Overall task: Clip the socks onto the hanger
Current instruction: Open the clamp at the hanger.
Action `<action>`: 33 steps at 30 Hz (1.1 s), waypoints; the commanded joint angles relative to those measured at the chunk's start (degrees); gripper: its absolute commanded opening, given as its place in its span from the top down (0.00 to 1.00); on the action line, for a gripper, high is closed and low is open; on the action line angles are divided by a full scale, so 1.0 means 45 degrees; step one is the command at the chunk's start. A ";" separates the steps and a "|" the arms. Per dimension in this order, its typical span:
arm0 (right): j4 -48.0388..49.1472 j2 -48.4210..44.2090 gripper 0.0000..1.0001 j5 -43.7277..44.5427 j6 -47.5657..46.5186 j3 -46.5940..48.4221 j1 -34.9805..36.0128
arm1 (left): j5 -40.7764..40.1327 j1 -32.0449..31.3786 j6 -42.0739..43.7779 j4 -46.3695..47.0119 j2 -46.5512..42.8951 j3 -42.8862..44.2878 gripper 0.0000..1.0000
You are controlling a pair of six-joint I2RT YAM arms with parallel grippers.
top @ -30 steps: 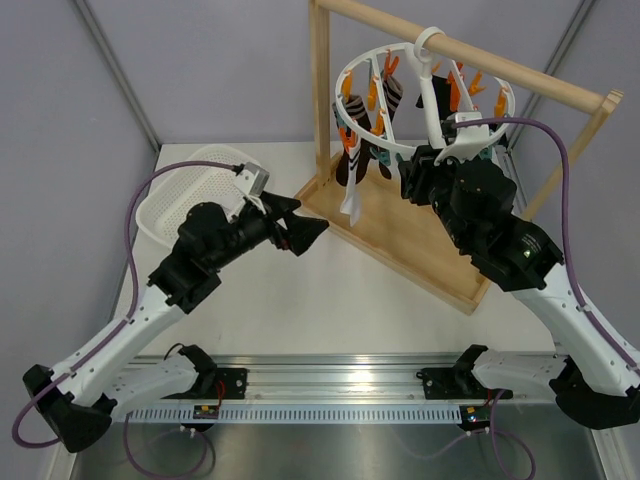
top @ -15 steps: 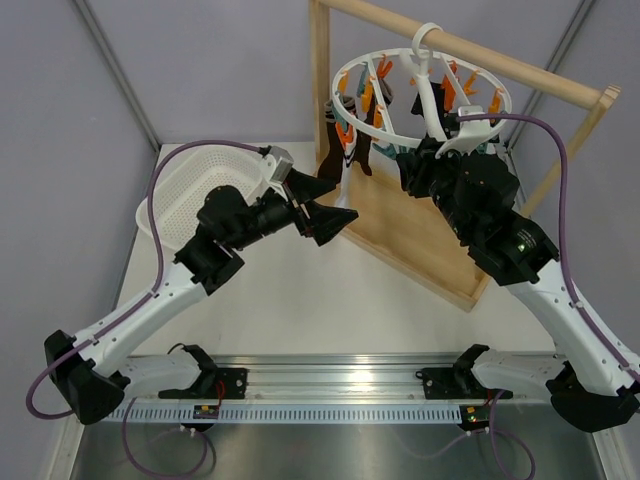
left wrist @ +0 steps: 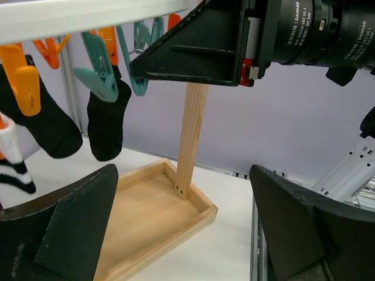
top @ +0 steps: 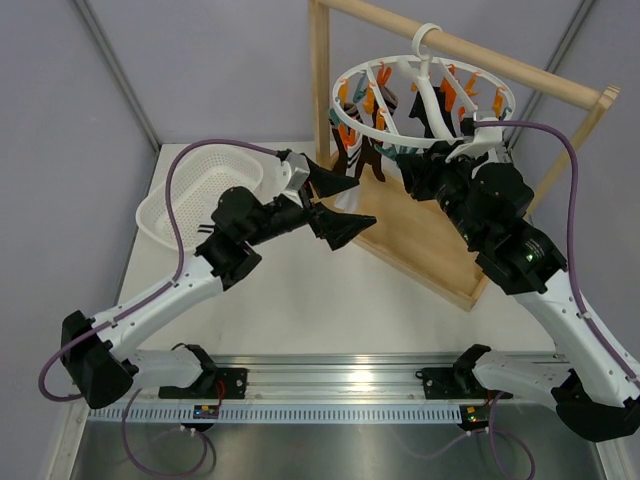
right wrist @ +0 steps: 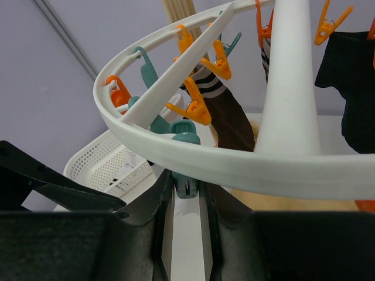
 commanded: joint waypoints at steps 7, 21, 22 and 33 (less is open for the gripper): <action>0.0379 -0.0644 0.84 -0.0583 0.1146 -0.0672 -0.0069 | -0.1784 -0.0790 0.1421 0.2417 0.1829 0.0969 0.25; 0.0066 -0.0625 0.84 -0.0680 0.1831 -0.0809 -0.0069 | -0.6610 -0.2434 0.3862 0.5148 0.3587 0.1496 0.35; 0.0046 -0.0567 0.84 -0.0719 0.1869 -0.0790 -0.0069 | -0.6728 -0.2511 0.3904 0.5306 0.3686 0.1516 0.36; 0.0027 -0.0663 0.84 -0.0701 0.1948 -0.1082 -0.0069 | -0.6925 -0.2629 0.3690 0.5699 0.3844 0.1732 0.46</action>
